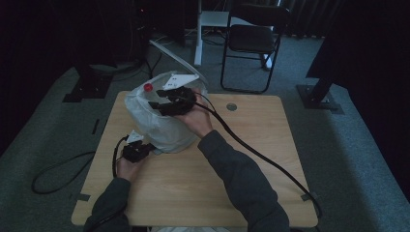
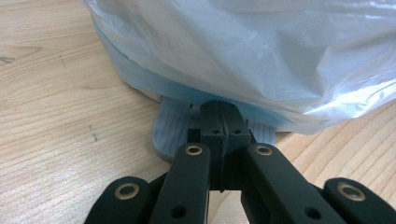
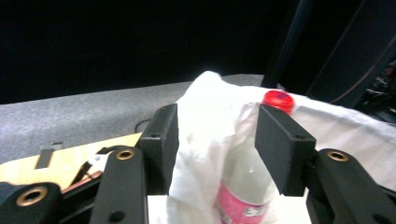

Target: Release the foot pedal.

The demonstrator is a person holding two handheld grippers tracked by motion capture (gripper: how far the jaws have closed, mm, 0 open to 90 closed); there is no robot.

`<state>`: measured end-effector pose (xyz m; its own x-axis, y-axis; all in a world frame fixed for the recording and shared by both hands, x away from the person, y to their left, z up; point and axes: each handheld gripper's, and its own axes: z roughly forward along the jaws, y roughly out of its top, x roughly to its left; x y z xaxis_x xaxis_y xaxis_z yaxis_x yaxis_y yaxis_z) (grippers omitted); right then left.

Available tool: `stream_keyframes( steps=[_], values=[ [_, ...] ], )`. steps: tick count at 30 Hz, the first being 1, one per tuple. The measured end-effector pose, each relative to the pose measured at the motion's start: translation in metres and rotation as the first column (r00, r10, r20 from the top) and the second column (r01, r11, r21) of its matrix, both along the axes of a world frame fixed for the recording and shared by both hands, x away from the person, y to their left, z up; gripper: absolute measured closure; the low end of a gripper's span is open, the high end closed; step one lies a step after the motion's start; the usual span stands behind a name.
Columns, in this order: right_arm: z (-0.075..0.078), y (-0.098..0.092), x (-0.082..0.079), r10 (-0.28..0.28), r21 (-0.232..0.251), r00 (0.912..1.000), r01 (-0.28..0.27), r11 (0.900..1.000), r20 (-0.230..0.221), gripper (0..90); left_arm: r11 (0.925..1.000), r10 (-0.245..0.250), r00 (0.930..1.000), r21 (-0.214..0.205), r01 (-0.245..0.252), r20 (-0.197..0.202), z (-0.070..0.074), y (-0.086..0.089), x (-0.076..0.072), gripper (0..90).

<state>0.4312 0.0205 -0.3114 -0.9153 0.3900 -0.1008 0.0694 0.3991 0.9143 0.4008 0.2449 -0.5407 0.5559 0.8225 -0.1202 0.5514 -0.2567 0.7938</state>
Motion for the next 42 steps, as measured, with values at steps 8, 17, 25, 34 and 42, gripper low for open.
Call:
stream_keyframes(
  steps=[8, 17, 25, 34, 42],
  values=[
    [-0.006, 0.008, -0.016, 0.068, -0.028, 0.9975, -0.068, 0.9973, 0.018, 47.6, 1.0, 0.005, 1.0, -0.003, -0.005, -0.002, 0.0, 0.0, 0.0, 89.6],
    [-0.023, 0.011, -0.027, 0.126, -0.026, 0.9919, -0.125, 0.9918, 0.018, 47.7, 1.0, 0.003, 1.0, -0.003, -0.003, -0.001, 0.0, 0.001, 0.0, 88.0],
    [-0.036, 0.003, -0.028, 0.121, -0.011, 0.9926, -0.121, 0.9926, 0.003, 47.3, 0.9999, 0.002, 1.0, -0.013, -0.002, 0.005, 0.0, 0.001, -0.001, 86.2],
    [-0.033, -0.01, -0.047, 0.155, 0.081, 0.9852, -0.161, 0.9836, 0.073, 51.5, 0.9991, 0.003, 0.9998, -0.043, -0.002, 0.022, 0.002, 0.003, -0.003, 86.0],
    [-0.045, -0.008, -0.054, 0.204, 0.036, 0.9779, -0.206, 0.9779, 0.045, 51.5, 0.9994, 0.009, 0.9996, -0.035, -0.008, 0.027, 0.003, 0.001, -0.004, 85.6]
  ],
)
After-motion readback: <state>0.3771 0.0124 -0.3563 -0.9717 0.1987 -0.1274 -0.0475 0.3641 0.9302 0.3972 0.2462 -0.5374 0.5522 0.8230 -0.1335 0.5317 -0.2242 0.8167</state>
